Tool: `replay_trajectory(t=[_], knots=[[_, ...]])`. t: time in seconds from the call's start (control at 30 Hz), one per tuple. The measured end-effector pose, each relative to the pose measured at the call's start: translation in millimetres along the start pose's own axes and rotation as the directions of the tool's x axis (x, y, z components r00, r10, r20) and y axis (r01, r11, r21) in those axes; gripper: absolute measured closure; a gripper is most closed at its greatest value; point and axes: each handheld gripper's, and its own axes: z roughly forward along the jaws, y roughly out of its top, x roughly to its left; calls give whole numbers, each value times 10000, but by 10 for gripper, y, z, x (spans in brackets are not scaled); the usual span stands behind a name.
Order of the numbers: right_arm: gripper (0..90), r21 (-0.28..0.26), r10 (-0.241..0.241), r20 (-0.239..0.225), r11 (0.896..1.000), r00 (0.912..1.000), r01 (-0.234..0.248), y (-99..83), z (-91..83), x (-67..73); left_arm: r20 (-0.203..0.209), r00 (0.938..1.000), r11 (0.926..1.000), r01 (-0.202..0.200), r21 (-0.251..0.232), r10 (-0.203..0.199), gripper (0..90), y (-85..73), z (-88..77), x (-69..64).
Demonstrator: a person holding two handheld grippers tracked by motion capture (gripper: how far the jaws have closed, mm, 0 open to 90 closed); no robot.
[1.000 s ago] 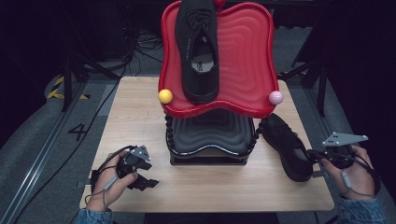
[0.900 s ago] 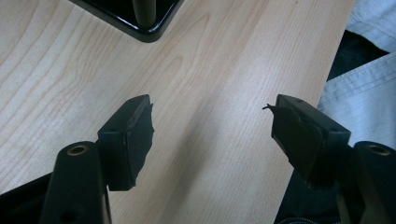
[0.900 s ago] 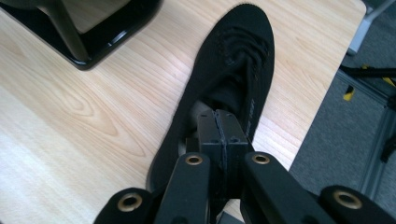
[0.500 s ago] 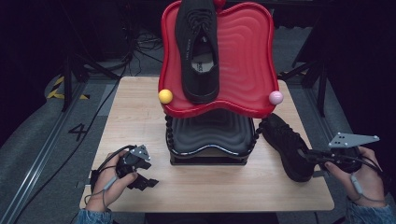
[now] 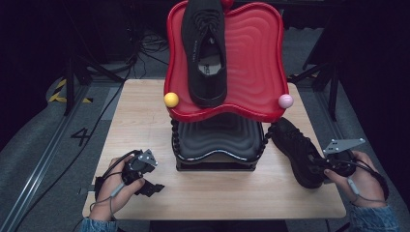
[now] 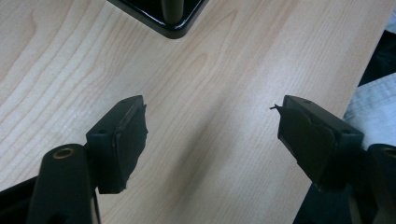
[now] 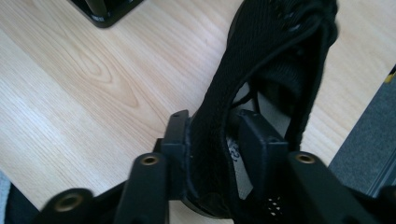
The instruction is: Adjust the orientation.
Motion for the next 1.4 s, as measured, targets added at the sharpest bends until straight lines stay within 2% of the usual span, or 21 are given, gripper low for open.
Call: replay_trajectory(t=[0.13,0.23,0.3,0.33,0.37,0.43,0.5,0.53,0.6,0.67,0.7,0.77,0.87,1.0,1.07,1.1,1.17,1.2,1.3,1.37,1.4], knots=[[805,170,89,-34,9998,10000,-88,4,61,7,-229,9997,10000,77,2,-77,237,-28,-14,-1],[870,201,313,-28,9993,9995,-312,25,64,8,-176,9998,9999,120,-99,-121,230,-56,-28,10],[874,358,351,3,9987,9994,-351,52,67,6,-339,9994,9998,99,-151,-104,229,-69,-27,22],[876,454,342,-13,9984,9994,-341,67,65,7,-350,9994,10000,19,-52,-20,229,-70,-26,32],[876,519,314,-4,9982,9995,-313,83,64,11,-173,9998,10000,-15,17,15,230,-68,-22,48],[877,576,290,-16,9979,9996,-289,128,57,34,-278,9996,10000,-12,39,13,230,-66,-43,85],[877,664,255,-36,9975,9997,-252,179,56,59,-305,9994,9999,135,-5,-136,230,-74,-32,103],[877,699,232,-25,9973,9997,-230,204,55,73,-236,9994,9997,251,-58,-252,229,-83,8,119],[877,810,223,-36,9965,9997,-219,288,56,124,-282,9995,9998,161,146,-157,229,-91,57,138],[877,878,460,-190,9952,9988,-442,355,66,169,-291,9994,9990,172,414,-160,229,-94,80,150],[877,875,745,-290,9936,9968,-717,435,93,231,-320,9994,9990,105,435,-91,229,-93,79,162],[876,903,830,-350,9927,9959,-796,460,100,257,-183,9996,9993,219,293,-214,229,-93,77,171],[875,999,902,-569,9914,9943,-842,538,136,348,-147,9999,9998,83,184,-80,229,-82,80,184],[847,1307,750,-782,9893,9941,-643,569,170,382,56,10000,9996,-10,279,9,229,-65,110,172],[772,1674,434,-1086,9856,9931,-247,555,209,377,124,9999,9995,-3,323,-1,229,-66,100,176],[772,1674,434,-1086,9856,9931,-247,555,209,377,160,9999,9994,24,340,-29,229,-69,94,176],[717,1645,278,-1192,9863,9925,-79,535,217,372,210,9998,9996,59,274,-65,228,-75,84,169],[692,1712,141,-1364,9852,9905,96,519,223,371,181,9998,9997,51,258,-55,228,-76,79,169],[649,2030,-17,-1647,9785,9863,356,473,281,379,156,9999,9997,60,258,-64,229,-75,72,162],[635,2196,-70,-1942,9743,9809,504,429,365,388,167,9998,9995,60,296,-65,229,-79,69,156],[634,2334,-208,-1919,9701,9812,662,397,426,395,204,9998,9995,50,301,-56,229,-81,71,155]])
